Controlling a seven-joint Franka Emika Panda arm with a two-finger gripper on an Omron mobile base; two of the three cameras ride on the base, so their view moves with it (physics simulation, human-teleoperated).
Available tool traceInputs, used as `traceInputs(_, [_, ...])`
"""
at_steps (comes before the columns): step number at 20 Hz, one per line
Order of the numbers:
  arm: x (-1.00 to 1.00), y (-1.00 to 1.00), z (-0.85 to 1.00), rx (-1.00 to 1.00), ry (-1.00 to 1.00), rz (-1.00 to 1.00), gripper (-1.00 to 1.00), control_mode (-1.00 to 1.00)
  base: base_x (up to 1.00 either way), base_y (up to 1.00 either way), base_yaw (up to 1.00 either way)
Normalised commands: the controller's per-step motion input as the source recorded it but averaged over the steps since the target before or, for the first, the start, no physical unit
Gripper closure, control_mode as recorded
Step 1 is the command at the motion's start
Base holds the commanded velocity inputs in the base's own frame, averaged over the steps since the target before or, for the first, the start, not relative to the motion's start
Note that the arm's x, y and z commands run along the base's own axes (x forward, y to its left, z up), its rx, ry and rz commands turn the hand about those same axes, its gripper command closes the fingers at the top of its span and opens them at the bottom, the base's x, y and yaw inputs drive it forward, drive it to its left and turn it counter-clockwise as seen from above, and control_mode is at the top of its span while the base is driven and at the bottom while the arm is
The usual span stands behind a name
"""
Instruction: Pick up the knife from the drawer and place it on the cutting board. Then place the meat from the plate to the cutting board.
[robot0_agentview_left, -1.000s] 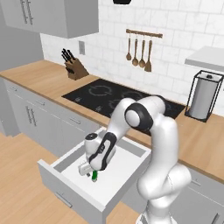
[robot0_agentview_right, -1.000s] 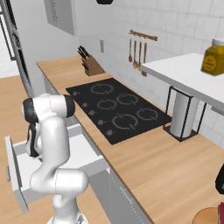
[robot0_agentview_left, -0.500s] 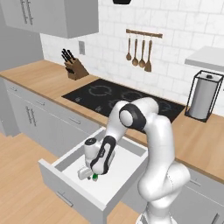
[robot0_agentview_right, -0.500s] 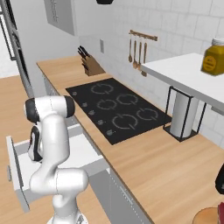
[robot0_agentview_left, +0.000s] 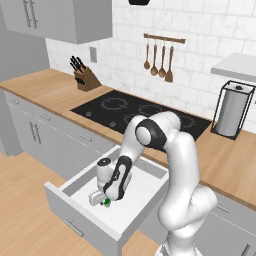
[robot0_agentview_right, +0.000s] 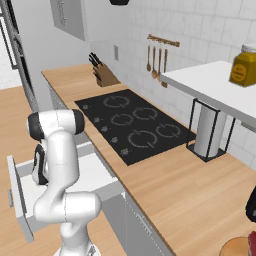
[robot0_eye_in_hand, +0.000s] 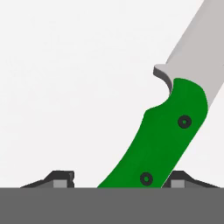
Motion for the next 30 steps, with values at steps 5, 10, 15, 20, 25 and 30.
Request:
traceInputs(5, [0.13, -0.02, 0.18, 0.0, 0.01, 0.0, 1.0, -1.0, 0.0, 0.0, 0.0])
traceInputs(10, [0.07, -0.01, 0.48, 0.0, 0.03, 0.0, 1.0, -1.0, 0.0, 0.0, 0.0])
traceInputs(15, [0.0, 0.01, 0.76, 0.0, 0.0, 0.0, 1.0, -1.0, 0.0, 0.0, 0.0])
traceInputs(20, [-0.05, 0.06, 1.0, 0.0, 0.01, -0.04, 1.0, -1.0, 0.0, 0.0, 0.0])
traceInputs(25, [-0.17, 0.0, 1.0, 0.0, 0.02, -0.07, 1.0, -1.0, 0.0, 0.0, 0.0])
traceInputs(30, [-0.25, -0.11, 0.93, -0.02, 0.01, -0.05, 1.0, -1.0, 0.0, 0.0, 0.0])
